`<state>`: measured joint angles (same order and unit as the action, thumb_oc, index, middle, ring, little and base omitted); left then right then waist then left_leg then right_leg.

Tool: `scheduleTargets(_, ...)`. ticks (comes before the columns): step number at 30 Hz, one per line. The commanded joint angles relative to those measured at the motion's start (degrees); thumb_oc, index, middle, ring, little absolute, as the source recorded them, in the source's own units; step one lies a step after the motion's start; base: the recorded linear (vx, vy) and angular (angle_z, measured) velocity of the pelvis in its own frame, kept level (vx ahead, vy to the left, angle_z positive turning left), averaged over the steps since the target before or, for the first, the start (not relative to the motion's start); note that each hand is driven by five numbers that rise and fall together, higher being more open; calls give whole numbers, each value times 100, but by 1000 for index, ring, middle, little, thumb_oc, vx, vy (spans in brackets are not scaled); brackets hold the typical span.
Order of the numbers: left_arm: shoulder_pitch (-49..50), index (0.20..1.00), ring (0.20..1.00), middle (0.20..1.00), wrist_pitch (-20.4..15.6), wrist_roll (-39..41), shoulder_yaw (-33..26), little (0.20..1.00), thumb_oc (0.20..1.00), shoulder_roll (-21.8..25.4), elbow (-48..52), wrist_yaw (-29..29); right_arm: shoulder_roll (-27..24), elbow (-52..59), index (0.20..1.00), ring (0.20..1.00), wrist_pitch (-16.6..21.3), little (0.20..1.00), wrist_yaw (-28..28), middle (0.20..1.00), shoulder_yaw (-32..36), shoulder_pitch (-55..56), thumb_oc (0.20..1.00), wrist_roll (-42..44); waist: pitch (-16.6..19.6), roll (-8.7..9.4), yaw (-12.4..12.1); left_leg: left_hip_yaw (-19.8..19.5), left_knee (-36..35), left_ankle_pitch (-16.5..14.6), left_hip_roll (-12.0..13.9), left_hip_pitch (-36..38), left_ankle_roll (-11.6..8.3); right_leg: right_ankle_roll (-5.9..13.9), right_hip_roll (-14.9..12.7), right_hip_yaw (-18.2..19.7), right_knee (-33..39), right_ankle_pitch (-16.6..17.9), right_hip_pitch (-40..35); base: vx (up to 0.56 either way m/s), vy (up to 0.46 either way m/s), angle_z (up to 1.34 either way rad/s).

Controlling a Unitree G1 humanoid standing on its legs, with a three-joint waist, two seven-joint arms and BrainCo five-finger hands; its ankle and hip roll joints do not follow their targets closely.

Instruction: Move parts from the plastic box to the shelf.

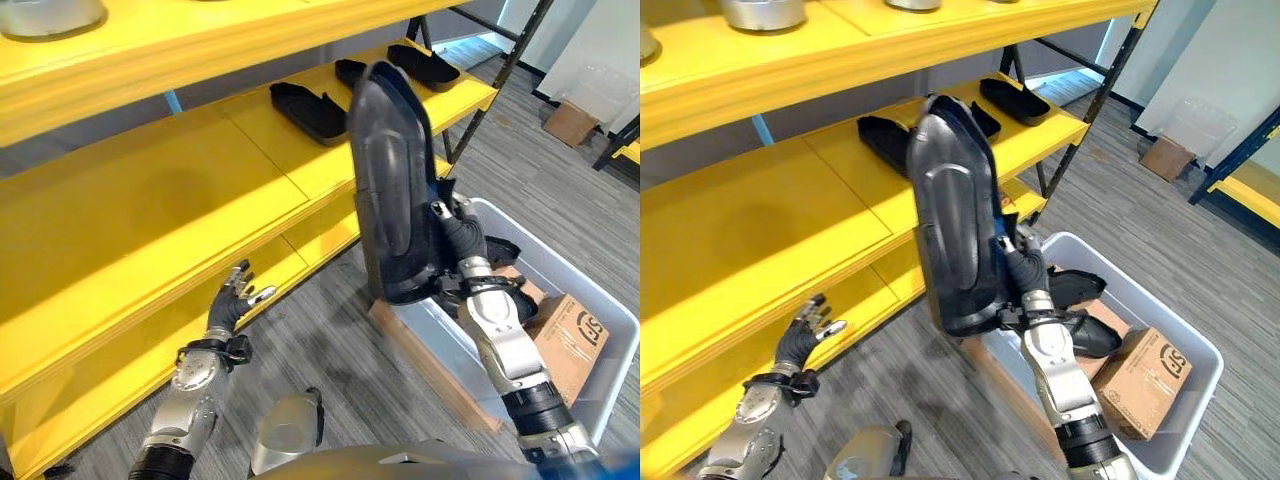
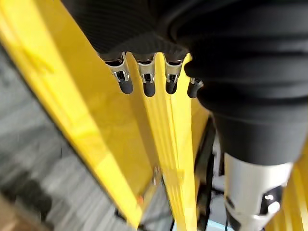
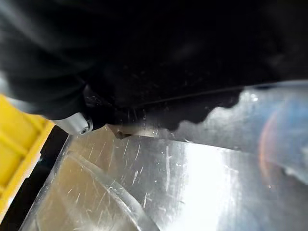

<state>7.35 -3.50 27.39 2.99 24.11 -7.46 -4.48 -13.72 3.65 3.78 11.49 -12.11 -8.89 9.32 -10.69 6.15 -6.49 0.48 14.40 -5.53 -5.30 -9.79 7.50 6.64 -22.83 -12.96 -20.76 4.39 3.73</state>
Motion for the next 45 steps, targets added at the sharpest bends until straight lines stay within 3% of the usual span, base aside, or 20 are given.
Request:
scheduleTargets(1,-51,1000,1000,1000,-326,-276,175,1000,1000,66,514,12,-298,358,200,200,403,200,-37,200,289,-289,200,115,190,-158,336,-241,-1151,407,385,545,-368,-109,1302,589,903,-94,37,116,118,92)
scheduleTargets(2,-7,1000,1000,1000,-311,-286,212,1000,1000,25,542,71,-371,394,200,200,435,200,-96,200,324,-150,200,195,131,-143,483,-388,-1348,531,295,650,-374,-154,1746,907,1128,-197,226,77,74,114)
scheduleTargets(3,1,1000,1000,1000,-308,-287,210,1000,1000,22,546,72,-374,397,200,200,435,200,-97,200,322,-144,200,196,127,-149,488,-394,-1367,535,301,672,-376,-156,1751,901,1135,-198,208,83,47,116)
scheduleTargets(4,33,1000,1000,1000,-303,-336,215,1000,1000,-8,565,126,-384,403,200,200,457,200,-132,200,360,-70,200,209,89,-111,580,-489,-1438,566,223,747,-365,-157,1958,1115,1379,-114,306,65,-11,67)
scheduleTargets(6,12,1000,1000,1000,-318,-356,262,1000,1000,-33,542,156,-403,418,200,200,499,200,-149,200,389,-4,200,220,55,-94,705,-603,-1441,566,155,798,-353,-105,2120,1544,1563,0,365,62,-11,18)
scheduleTargets(10,27,1000,1000,1000,-362,-333,329,1000,1000,-67,604,198,-435,447,200,200,507,200,-190,200,407,111,200,263,27,-81,802,-733,-1378,542,82,845,-354,-53,2213,1987,1616,128,375,33,-30,61)
scheduleTargets(17,388,1000,1000,1000,-357,-302,266,1000,1000,-167,670,255,-456,452,200,200,506,200,-333,200,464,292,200,331,280,-119,718,-692,-1522,507,125,1120,-376,-87,2097,1684,1849,58,-32,53,-83,26)
scheduleTargets(28,586,1000,1000,1000,-317,-147,157,1000,1000,-325,649,267,-519,380,200,200,492,200,-489,200,470,542,200,488,497,-173,670,-958,-1491,553,371,1251,-655,-363,2198,1314,1963,-229,-396,19,-127,8)
scheduleTargets(31,578,1000,1000,1000,-328,-129,150,1000,1000,-360,616,237,-568,389,200,200,515,200,-522,200,372,447,200,581,398,-174,592,-1139,-1171,484,361,1138,-734,-462,2237,1167,1850,-367,-439,-1,-129,32)
scheduleTargets(33,491,1000,1000,1000,-332,-115,200,1000,1000,-378,569,256,-642,359,200,200,529,200,-552,200,344,411,200,649,268,-150,586,-1247,-582,376,169,865,-787,-492,2191,1089,1753,-394,-422,-88,-61,34)
scheduleTargets(35,390,1000,1000,1000,-329,-64,225,1000,1000,-377,567,280,-721,407,200,200,536,200,-564,200,340,370,200,667,147,-114,597,-1085,-215,303,217,709,-879,-515,2128,1014,1676,-389,-393,-88,-10,51)
scheduleTargets(37,412,1000,1000,1000,-342,-1,224,1000,1000,-398,636,308,-730,347,200,200,514,200,-534,200,287,344,200,666,161,-98,605,-879,-393,289,636,800,-893,-488,2055,1006,1632,-399,-380,-14,74,71)
scheduleTargets(38,411,1000,1000,1000,-337,18,251,1000,1000,-416,674,269,-694,382,200,200,512,200,-502,200,282,369,200,701,217,-129,657,-656,-680,559,1183,867,-941,-452,1971,963,1599,-443,-347,-18,139,55)
scheduleTargets(41,315,1000,1000,1000,-322,40,310,1000,1000,-425,604,224,-698,427,200,200,512,200,-412,200,316,442,200,652,277,-312,776,-105,-1373,1237,1985,941,-1117,-390,1813,643,1395,-599,-253,-12,157,33)
scheduleTargets(42,314,1000,1000,1000,-324,39,313,1000,1000,-430,601,223,-703,430,200,200,511,200,-411,200,316,445,200,652,274,-322,779,-100,-1451,1279,1998,986,-1128,-397,1823,637,1374,-615,-252,9,207,64)
scheduleTargets(43,273,1000,1000,1000,-320,59,353,1000,1000,-457,553,262,-732,415,200,200,475,200,-395,200,360,531,200,579,303,-479,819,45,-1647,1294,2100,1094,-1224,-339,1744,509,1267,-666,-233,73,281,74)
scheduleTargets(44,327,1000,1000,1000,-318,38,356,1000,1000,-455,575,317,-684,443,200,200,472,200,-421,200,428,635,200,525,379,-597,813,29,-1774,1251,2061,1203,-1271,-293,1686,488,1268,-667,-319,99,383,61)
scheduleTargets(45,328,1000,1000,1000,-307,7,370,1000,1000,-441,563,332,-669,444,200,200,462,200,-418,200,448,655,200,483,390,-599,790,-4,-1712,1178,1972,1212,-1234,-261,1607,473,1282,-655,-383,95,257,23)
